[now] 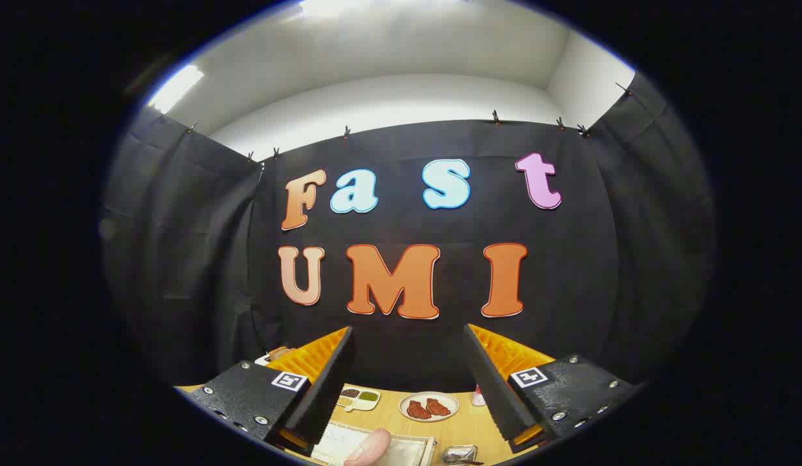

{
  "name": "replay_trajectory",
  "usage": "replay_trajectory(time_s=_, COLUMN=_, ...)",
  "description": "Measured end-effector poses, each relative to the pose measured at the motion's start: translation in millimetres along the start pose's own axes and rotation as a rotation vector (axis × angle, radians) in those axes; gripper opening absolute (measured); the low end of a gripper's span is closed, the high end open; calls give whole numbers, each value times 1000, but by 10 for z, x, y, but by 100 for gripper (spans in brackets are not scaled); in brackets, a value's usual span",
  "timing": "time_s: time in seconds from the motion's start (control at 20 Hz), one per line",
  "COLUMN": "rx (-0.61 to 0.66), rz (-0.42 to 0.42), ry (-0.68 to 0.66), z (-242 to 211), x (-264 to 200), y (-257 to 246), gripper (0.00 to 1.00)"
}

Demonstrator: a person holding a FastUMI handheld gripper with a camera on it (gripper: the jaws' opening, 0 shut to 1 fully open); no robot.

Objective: Take the plate from the dish rack, then take the spoon from the basket and place it into the plate.

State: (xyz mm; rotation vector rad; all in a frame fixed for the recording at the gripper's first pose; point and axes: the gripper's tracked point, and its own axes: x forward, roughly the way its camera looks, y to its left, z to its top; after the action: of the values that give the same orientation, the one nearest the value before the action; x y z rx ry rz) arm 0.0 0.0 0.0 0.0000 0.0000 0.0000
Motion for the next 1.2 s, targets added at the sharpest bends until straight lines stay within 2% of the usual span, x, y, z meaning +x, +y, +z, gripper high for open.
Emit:
replay_trajectory(time_s=0.65, rx=-9, rz=10, ry=-9, z=104, x=-34, y=46, gripper=98)
replay_trajectory(time_s=0.9, rx=-15, rz=20, ry=69, z=-156, x=19, y=82, gripper=98)
replay_trajectory(time_s=1.2, rx=-20, rz=26, ry=276, z=-851, x=121, y=133, gripper=99)
